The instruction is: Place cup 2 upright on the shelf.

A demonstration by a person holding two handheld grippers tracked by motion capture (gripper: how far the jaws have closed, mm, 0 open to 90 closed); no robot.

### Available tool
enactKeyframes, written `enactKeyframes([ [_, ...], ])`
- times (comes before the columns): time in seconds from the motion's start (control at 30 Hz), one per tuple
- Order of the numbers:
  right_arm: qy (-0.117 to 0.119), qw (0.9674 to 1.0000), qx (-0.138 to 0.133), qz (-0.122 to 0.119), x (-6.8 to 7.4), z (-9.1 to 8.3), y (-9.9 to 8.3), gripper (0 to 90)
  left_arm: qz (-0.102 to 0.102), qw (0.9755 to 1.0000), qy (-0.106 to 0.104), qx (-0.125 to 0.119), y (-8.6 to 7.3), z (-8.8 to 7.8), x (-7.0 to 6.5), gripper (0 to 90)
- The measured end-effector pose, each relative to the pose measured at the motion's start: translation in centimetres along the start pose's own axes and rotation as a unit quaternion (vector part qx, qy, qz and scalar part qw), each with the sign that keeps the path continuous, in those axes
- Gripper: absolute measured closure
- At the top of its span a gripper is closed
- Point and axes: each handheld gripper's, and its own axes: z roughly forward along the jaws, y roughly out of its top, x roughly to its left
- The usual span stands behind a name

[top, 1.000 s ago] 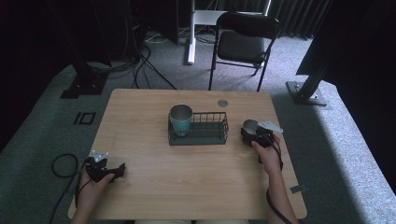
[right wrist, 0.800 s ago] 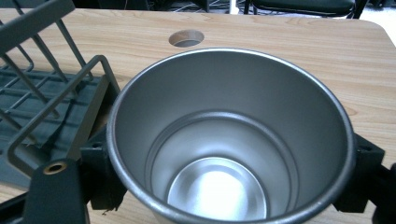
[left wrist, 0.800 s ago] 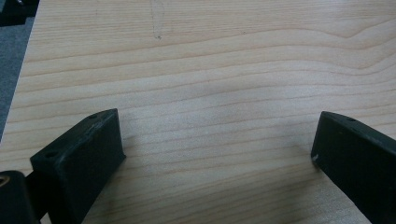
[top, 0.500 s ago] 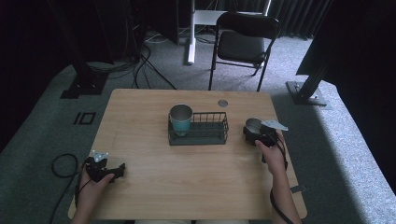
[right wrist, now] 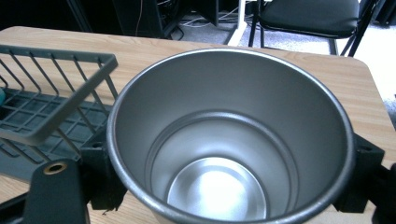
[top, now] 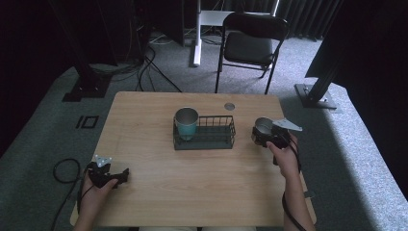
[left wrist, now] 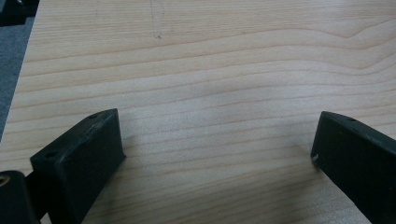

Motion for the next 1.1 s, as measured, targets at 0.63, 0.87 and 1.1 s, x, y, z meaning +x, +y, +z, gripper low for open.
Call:
enactKeyframes([
  [0.63, 0.018, 0.9996, -0.016, -0.013, 1.4, -1.2, 3.0, 17.8, 0.000, 1.0000, 0.000, 0.000, 0.0, 0.0, 0.0, 2.7],
  [0.87, 0.029, 0.9991, -0.021, -0.022, 2.4, -1.3, 4.3, 17.9, 0.000, 1.0000, 0.000, 0.000, 0.0, 0.0, 0.0, 2.7],
  [1.1, 0.038, 0.9986, -0.025, -0.027, 3.3, -1.4, 5.4, 17.9, 0.000, 1.0000, 0.000, 0.000, 0.0, 0.0, 0.0, 2.7],
])
